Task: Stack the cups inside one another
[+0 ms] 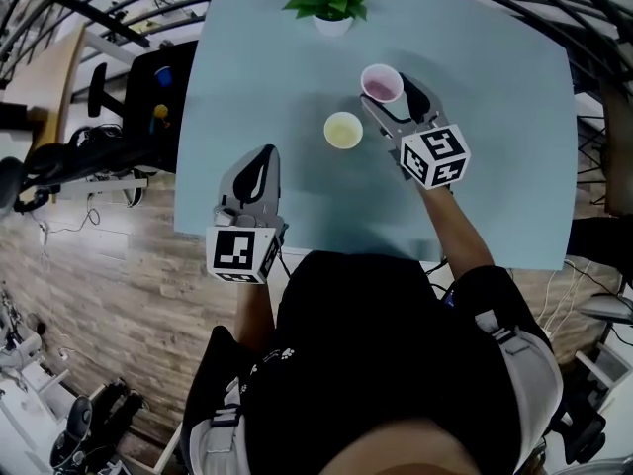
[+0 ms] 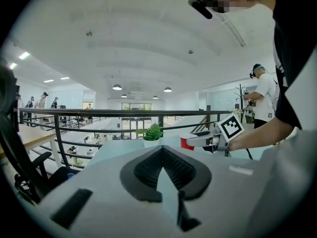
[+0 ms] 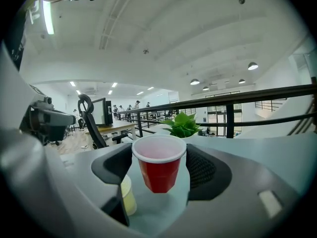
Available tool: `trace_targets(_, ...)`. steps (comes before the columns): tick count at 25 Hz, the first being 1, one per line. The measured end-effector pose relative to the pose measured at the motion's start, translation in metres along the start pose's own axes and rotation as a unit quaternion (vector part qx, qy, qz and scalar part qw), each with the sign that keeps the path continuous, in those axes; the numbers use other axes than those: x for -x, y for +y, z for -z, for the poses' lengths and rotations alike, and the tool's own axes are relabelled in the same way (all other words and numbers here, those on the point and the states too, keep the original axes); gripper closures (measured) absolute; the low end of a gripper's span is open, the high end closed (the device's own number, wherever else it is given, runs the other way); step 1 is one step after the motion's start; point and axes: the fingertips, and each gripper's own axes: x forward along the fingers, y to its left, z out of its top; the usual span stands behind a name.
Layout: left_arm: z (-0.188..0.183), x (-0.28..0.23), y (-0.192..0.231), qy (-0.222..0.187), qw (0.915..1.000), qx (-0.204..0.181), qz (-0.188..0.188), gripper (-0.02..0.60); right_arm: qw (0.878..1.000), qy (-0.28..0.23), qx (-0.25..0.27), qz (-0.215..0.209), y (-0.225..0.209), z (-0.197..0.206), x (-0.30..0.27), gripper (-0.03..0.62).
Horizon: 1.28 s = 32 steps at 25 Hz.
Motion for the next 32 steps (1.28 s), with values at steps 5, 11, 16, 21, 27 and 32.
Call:
trace_targets(5, 0.0, 0.006, -0.001, -0.011, 0.9999, 0.011, -0.003, 0.589, 1.0, -0.007, 0.003, -0.029, 0.029, -0.01, 0.008, 0.253)
trace_targets(11, 0.004, 0.014, 0.003, -0.016, 0.9997, 0.018, -0.009, 0.589, 0.998, 0.005, 0.007, -0.067, 0.065, -0.005, 0.008, 0.253)
trace_targets(16, 0.007, 0.02, 0.01, -0.019, 0.9995, 0.019, -0.015, 0.589, 0.996, 0.018, 0.012, -0.086, 0.083, 0.006, 0.004, 0.253)
trace_targets(21, 0.013, 0.026, 0.013, -0.017, 0.9995, 0.021, -0.016, 0.589, 0.996, 0.03, 0.018, -0.085, 0.091, 0.022, 0.0, 0.253)
trace_targets(27, 0.016, 0.032, 0.019, -0.014, 0.9995, 0.021, -0.018, 0.589, 0.995, 0.056, 0.038, -0.08, 0.095, 0.041, -0.007, 0.253)
trace_targets(32, 0.018, 0.031, 0.022, -0.013, 0.9996, 0.02, -0.015, 0.589, 0.992, 0.079, 0.054, -0.079, 0.097, 0.056, -0.011, 0.253)
